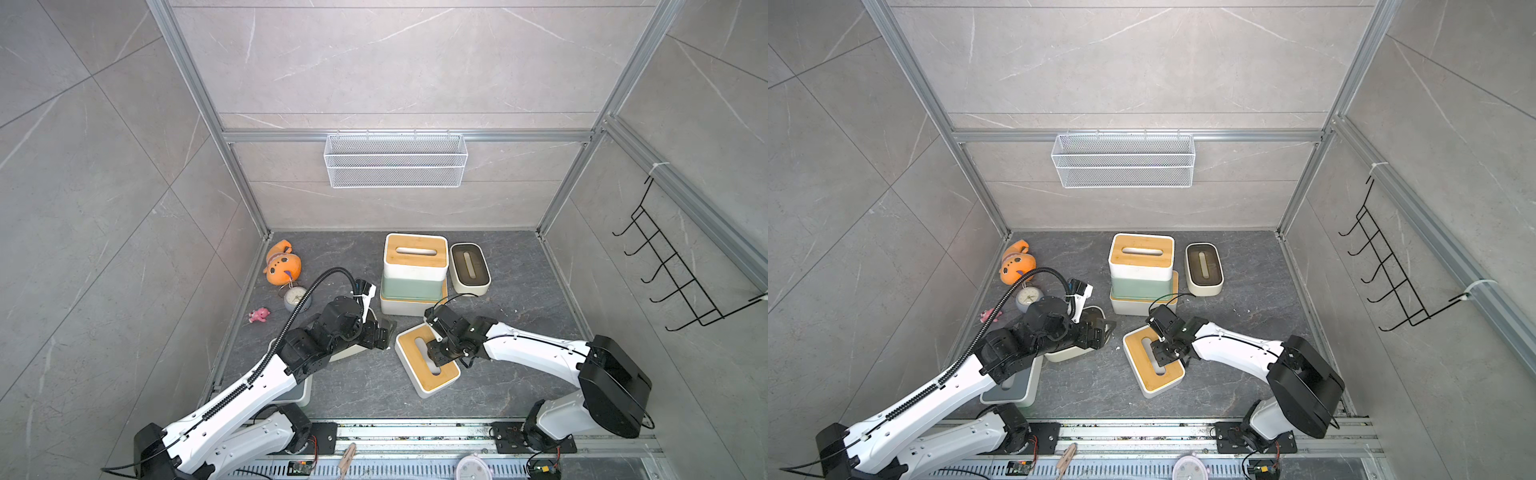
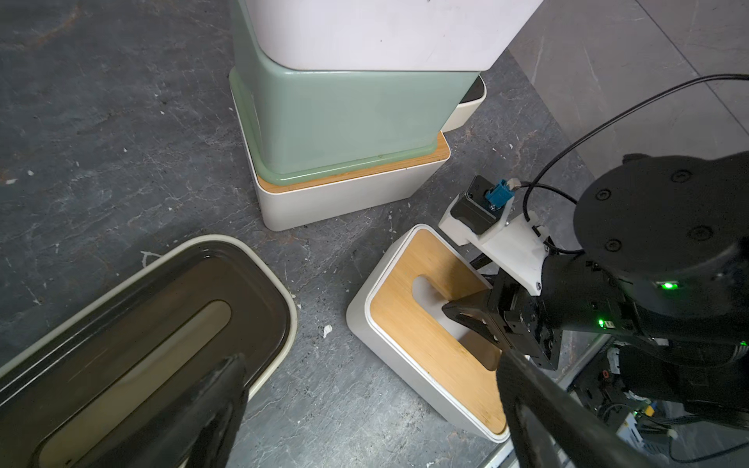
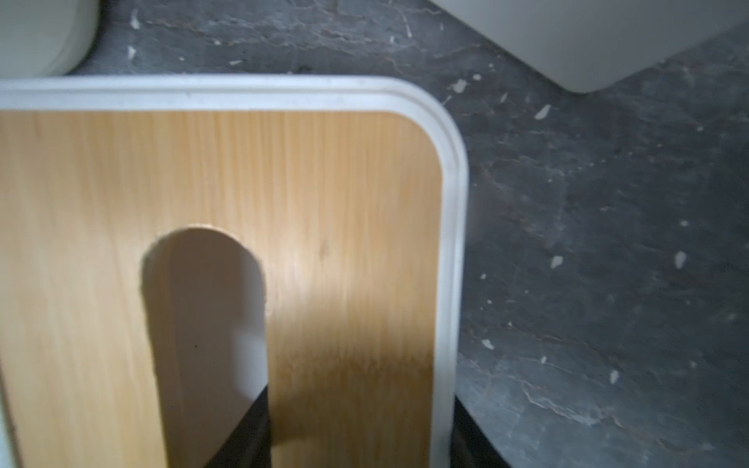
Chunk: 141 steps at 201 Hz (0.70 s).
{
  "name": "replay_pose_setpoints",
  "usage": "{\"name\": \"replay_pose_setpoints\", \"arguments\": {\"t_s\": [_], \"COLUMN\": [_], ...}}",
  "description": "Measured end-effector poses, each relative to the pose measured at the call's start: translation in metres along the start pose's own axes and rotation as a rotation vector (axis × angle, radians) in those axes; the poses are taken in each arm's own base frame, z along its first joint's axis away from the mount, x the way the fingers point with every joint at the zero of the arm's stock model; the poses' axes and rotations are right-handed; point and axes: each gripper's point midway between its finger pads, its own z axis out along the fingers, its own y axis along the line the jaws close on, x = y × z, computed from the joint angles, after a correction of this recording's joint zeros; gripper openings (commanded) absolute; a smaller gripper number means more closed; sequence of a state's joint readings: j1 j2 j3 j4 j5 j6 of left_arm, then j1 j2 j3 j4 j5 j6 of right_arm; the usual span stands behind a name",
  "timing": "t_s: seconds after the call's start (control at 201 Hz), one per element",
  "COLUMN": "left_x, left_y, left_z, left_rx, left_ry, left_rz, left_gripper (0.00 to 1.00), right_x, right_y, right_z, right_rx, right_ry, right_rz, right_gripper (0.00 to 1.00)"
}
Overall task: Stack the tissue boxes
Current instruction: Pick up the tissue box from the center of the board.
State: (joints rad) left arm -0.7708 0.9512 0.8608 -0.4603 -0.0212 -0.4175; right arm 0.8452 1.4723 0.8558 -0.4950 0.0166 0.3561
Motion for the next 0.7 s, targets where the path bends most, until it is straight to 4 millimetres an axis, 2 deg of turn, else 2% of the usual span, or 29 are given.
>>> {"name": "replay_pose_setpoints", "arguments": {"t_s": [0.279,0.553,0.703], "left_x": [-0.017,-0.031,-0.036], "left_y": [0.034,0.018,0.002], "left_z": [-0.001,-0.006,-0.007], "left_rx": [0.076,0.252,0.351], "left_ry": [0.057,0.137,0.177], "left_rz": [-0.214,-0.301,-0.332], "left_gripper": [0.99,1.00,1.00], "right_x": [-0.019,-0.047,-0.063], "right_y": [0.013,0.023,0.029], "right_z": [-0.022,-0.066,-0.086], "right_rx": [-0.074,-0.120,-0.125], "right_ry": [-0.114,-0.296,-0.364], "right_rz": [-0.067,-0.172,-0.234], "right_gripper": [0.30,0.30,0.29]}}
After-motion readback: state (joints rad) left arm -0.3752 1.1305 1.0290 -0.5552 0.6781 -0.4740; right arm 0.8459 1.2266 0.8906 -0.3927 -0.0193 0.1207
